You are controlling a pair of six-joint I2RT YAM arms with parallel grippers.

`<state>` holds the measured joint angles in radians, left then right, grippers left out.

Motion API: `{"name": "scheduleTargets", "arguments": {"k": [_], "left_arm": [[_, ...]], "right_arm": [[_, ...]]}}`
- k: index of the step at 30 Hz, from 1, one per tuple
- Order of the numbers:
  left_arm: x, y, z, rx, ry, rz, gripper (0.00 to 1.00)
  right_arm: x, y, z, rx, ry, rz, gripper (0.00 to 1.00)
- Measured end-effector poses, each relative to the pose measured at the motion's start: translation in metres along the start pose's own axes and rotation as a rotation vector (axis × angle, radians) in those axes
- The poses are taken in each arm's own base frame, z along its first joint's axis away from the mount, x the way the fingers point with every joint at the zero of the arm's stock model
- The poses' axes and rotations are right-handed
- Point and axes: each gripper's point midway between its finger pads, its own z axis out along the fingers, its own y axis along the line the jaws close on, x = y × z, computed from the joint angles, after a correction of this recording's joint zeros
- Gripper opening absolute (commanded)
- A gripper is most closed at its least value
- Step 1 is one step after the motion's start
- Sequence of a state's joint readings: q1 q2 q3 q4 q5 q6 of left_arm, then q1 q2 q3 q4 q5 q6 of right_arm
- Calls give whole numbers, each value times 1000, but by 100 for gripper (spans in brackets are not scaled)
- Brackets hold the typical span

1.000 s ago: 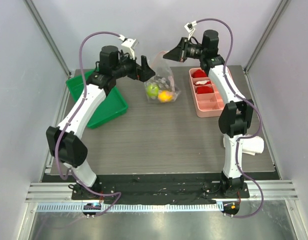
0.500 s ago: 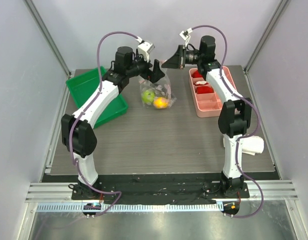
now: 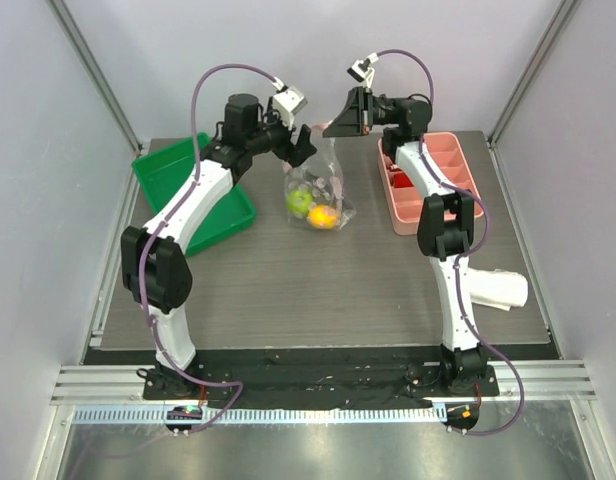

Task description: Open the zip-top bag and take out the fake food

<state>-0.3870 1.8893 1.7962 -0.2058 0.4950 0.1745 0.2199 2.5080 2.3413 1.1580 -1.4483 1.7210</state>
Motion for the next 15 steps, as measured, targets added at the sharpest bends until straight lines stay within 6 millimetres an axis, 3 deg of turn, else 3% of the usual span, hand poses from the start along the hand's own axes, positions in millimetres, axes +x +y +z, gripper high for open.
{"name": "scheduleTargets", "arguments": {"k": [4, 9, 15], "left_arm": [[-1, 19, -7, -26, 6, -13, 88], [-9, 29, 6, 6, -7, -23, 87], [19, 12, 26, 130, 26, -106, 59]], "right_arm": [[11, -1, -2, 1, 27, 102, 2], [11, 0, -1, -8, -1, 164, 2], [21, -20, -2, 42, -79, 230, 1]]}}
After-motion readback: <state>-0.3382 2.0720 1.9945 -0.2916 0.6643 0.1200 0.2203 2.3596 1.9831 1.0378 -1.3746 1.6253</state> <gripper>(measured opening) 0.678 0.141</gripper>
